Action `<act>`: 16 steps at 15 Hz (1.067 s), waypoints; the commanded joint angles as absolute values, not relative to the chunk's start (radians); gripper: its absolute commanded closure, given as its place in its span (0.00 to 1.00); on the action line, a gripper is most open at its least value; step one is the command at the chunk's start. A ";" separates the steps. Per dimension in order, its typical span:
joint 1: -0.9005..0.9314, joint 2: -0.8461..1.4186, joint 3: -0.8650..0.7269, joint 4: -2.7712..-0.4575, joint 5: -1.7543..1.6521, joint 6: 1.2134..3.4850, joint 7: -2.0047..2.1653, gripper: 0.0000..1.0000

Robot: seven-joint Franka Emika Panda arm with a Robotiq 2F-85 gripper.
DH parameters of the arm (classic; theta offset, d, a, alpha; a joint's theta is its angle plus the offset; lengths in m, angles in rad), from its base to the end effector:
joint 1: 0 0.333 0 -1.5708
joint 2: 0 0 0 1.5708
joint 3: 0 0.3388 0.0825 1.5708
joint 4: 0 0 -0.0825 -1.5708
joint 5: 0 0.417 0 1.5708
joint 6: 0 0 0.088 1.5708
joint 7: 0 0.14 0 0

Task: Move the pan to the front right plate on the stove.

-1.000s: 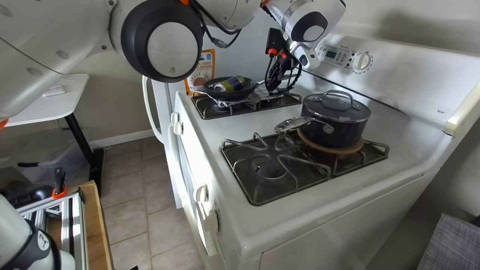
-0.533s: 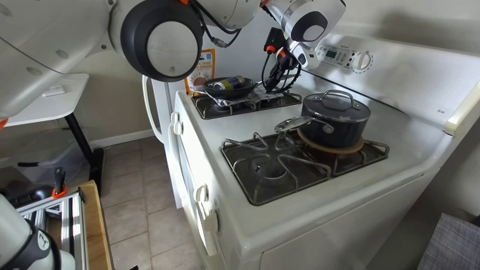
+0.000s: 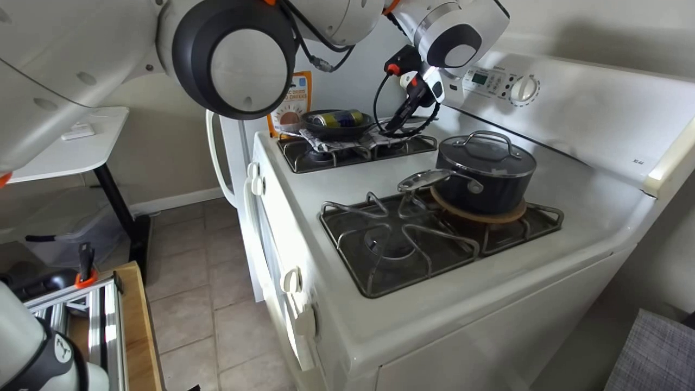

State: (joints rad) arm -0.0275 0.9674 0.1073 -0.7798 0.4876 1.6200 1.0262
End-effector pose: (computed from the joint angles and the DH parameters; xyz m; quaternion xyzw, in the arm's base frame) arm 0.8205 0.0908 0.3387 -0.8300 0.4770 0.1958 0.2126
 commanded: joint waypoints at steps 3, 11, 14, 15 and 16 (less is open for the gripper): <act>-0.068 0.845 0.128 -0.946 0.601 1.774 1.092 1.00; -0.051 0.650 0.139 -1.285 0.677 2.025 1.059 1.00; -0.041 0.578 0.150 -1.424 0.748 2.125 1.038 1.00; -0.038 0.553 0.155 -1.474 0.784 2.168 1.030 1.00; -0.035 0.528 0.161 -1.524 0.824 2.205 1.018 1.00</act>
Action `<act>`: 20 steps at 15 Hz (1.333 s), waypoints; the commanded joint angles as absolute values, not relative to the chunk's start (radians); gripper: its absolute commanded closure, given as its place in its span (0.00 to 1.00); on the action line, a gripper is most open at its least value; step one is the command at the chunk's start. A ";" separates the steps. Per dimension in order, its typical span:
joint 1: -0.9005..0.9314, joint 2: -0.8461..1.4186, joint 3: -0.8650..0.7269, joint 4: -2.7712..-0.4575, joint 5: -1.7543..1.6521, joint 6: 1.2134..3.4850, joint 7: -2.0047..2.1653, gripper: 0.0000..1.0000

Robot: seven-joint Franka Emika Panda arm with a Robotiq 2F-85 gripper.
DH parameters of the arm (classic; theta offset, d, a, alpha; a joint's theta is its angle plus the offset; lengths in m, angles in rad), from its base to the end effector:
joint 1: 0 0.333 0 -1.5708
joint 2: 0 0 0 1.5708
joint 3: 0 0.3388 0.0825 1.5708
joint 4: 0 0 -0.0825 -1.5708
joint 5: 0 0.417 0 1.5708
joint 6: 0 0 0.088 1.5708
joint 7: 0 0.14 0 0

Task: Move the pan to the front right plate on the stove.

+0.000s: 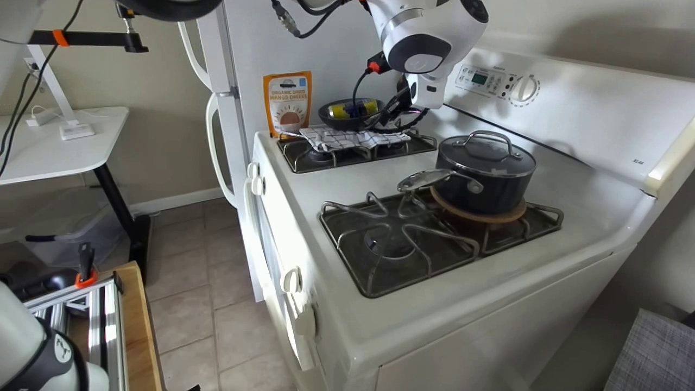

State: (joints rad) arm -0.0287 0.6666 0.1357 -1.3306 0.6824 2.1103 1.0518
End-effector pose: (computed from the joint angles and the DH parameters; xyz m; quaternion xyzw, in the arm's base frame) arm 0.7922 0.1087 0.3445 -0.7463 0.5726 0.1385 0.3098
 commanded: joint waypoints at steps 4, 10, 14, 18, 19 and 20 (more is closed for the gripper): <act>0.013 0.567 0.117 -1.530 0.845 2.252 0.999 1.00; 0.027 0.572 0.102 -1.546 0.846 2.268 0.993 1.00; 0.035 0.581 0.083 -1.526 0.825 2.262 1.035 1.00; 0.019 0.579 0.061 -1.516 0.847 2.213 1.136 1.00; 0.015 0.574 0.057 -1.516 0.855 2.202 1.159 1.00; 0.009 0.570 0.057 -1.516 0.864 2.187 1.175 1.00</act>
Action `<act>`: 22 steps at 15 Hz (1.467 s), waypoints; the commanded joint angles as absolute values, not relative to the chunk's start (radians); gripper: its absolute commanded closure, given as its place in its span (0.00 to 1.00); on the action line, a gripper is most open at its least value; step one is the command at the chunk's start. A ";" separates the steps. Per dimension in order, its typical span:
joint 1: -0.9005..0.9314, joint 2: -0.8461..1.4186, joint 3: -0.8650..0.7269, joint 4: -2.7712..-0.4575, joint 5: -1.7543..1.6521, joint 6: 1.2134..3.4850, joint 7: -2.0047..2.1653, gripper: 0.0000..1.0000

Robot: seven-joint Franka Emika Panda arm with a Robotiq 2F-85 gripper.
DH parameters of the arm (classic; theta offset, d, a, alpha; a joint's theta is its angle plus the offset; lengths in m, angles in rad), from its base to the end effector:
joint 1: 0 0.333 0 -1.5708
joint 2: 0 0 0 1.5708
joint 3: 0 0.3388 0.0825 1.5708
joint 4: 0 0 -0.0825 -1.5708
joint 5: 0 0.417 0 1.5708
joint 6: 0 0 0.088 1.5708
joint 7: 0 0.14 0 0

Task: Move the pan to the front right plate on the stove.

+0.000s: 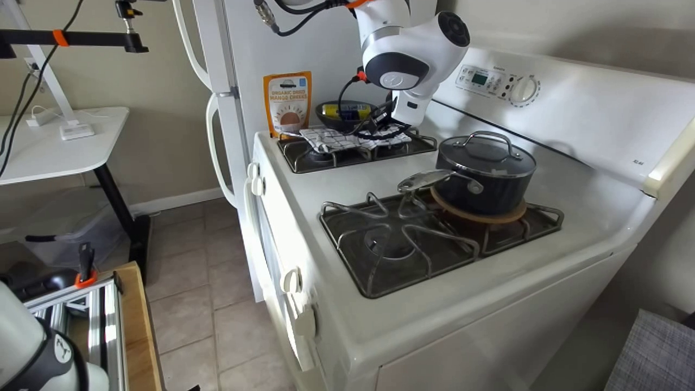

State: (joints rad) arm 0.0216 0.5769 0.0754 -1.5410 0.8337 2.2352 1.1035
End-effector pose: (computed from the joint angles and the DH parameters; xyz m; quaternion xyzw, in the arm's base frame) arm 0.7600 0.1070 0.3151 -0.6779 0.6436 0.1559 0.3191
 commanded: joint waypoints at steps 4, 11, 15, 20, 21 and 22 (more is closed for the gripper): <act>-0.012 0.563 0.067 -1.508 0.905 2.135 1.241 1.00; -0.008 0.540 0.058 -1.521 0.927 2.148 1.386 1.00; -0.001 0.498 0.050 -1.564 0.915 2.176 1.432 1.00; 0.015 0.416 0.036 -1.679 0.900 2.241 1.413 1.00; 0.016 0.395 0.036 -1.710 0.903 2.259 1.409 1.00; 0.016 0.370 0.036 -1.751 0.914 2.288 1.403 1.00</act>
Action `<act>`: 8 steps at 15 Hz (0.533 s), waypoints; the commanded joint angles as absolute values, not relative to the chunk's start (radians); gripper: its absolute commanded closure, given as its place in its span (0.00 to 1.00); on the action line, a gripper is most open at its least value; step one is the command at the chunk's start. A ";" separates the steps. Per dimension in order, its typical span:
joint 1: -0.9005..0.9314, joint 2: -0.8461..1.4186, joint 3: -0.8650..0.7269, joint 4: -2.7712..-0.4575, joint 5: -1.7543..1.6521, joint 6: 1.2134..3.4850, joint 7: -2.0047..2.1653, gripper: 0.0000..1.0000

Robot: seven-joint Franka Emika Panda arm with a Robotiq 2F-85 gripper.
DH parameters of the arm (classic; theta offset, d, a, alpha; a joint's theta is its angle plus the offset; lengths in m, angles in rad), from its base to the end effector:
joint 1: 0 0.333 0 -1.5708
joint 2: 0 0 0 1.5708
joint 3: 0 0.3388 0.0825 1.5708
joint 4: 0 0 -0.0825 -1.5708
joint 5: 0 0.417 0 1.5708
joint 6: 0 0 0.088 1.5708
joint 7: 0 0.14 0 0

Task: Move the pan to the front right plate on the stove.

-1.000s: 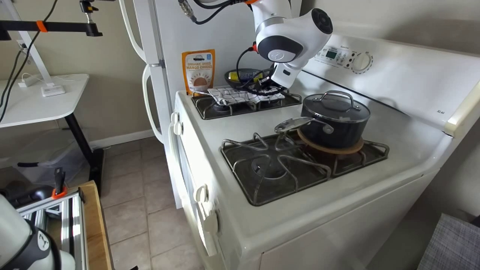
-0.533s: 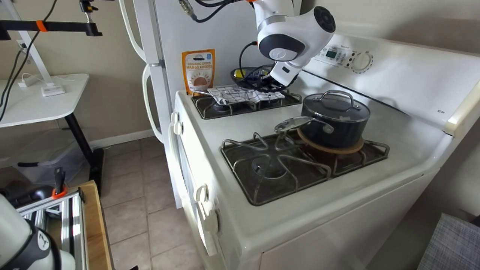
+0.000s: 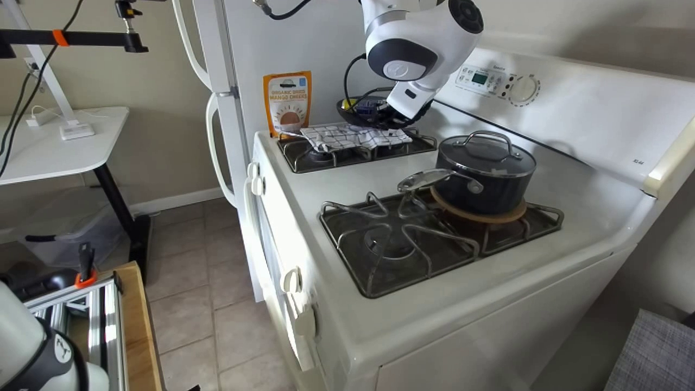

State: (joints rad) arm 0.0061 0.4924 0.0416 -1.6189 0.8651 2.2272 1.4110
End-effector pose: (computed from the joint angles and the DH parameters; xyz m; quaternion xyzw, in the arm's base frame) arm 0.7443 0.0753 0.3382 -0.5502 0.7540 0.1984 0.2990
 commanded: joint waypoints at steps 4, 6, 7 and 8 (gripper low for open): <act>0.001 0.271 0.051 -1.926 1.027 2.420 1.338 1.00; -0.003 0.230 0.054 -2.001 1.113 2.465 1.287 1.00; -0.001 0.220 0.051 -2.024 1.148 2.479 1.270 1.00; 0.018 0.312 0.027 -1.942 1.048 2.447 1.305 1.00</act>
